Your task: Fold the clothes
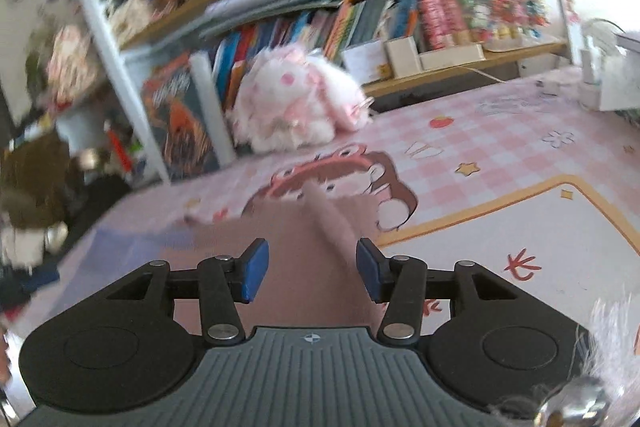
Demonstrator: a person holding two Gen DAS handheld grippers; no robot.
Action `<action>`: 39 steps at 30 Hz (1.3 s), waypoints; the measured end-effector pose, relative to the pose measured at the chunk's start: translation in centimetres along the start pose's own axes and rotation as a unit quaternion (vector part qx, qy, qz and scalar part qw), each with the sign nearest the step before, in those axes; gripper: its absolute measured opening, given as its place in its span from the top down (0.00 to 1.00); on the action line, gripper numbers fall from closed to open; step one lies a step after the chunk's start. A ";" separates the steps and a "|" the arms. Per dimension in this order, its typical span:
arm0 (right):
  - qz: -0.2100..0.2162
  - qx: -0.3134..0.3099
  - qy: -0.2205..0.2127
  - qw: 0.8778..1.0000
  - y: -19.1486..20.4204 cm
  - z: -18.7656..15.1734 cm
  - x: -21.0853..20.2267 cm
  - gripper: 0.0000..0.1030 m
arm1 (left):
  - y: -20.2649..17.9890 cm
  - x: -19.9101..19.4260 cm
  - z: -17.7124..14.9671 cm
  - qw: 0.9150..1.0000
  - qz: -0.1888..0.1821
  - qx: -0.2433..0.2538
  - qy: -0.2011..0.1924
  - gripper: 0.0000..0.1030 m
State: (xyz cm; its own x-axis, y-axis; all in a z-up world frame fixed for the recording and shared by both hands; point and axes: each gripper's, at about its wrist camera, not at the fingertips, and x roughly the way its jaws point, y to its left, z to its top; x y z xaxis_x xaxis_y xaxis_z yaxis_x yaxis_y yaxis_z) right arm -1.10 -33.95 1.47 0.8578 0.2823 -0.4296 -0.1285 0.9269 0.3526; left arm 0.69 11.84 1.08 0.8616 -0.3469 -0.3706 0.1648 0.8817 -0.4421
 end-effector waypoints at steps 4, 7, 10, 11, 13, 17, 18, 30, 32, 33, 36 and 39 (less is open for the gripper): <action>-0.007 -0.022 0.009 1.000 0.3 -0.5 0.4 0.54 | -1.4 0.5 0.2 0.999 0.006 0.052 0.005 0.61; -0.013 -0.025 0.013 1.000 0.0 -0.2 1.0 0.54 | -2.5 1.0 0.4 0.996 0.006 0.093 0.007 0.60; -0.020 -0.035 0.021 0.999 -0.1 0.2 1.7 0.54 | -3.3 2.0 0.6 0.992 0.012 0.123 0.017 0.60; -0.021 -0.044 0.025 0.999 0.0 0.5 2.1 0.54 | -3.5 2.5 0.6 0.991 0.017 0.130 0.022 0.60; -0.026 -0.063 0.035 0.997 0.2 0.9 2.9 0.56 | -3.8 3.7 0.9 0.989 0.032 0.142 0.034 0.60; -0.032 -0.102 0.058 0.993 0.7 1.5 4.6 0.57 | -4.7 5.6 1.0 0.982 0.042 0.175 0.061 0.61; -0.032 -0.112 0.062 0.991 0.9 1.7 5.0 0.59 | -5.1 6.1 1.0 0.979 0.044 0.189 0.068 0.64; -0.030 -0.050 0.053 0.997 -2.3 3.9 5.0 0.96 | -0.4 8.1 1.2 0.992 0.051 0.073 0.089 0.93; -0.036 -0.049 0.063 0.996 -2.6 3.7 5.4 0.96 | 0.0 8.2 1.1 0.992 0.054 0.065 0.093 0.89; -0.039 -0.049 0.067 0.996 -2.7 3.6 5.6 0.96 | 0.2 8.1 1.2 0.993 0.053 0.058 0.094 0.86; -0.047 -0.047 0.081 0.994 -3.1 3.2 6.2 0.95 | 0.2 7.5 1.6 0.991 0.062 0.060 0.104 0.78; -0.050 -0.036 0.074 0.995 -3.5 3.2 5.4 0.90 | -0.5 5.7 1.6 0.990 0.063 0.085 0.097 0.68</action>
State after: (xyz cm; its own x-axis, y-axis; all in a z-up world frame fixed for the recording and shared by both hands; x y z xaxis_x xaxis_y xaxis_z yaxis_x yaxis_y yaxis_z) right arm 5.63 -36.45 0.59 0.7855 0.2157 -0.5800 -0.0851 0.9660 0.2439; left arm 6.28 9.96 0.48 0.7747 -0.2714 -0.5711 0.1552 0.9572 -0.2444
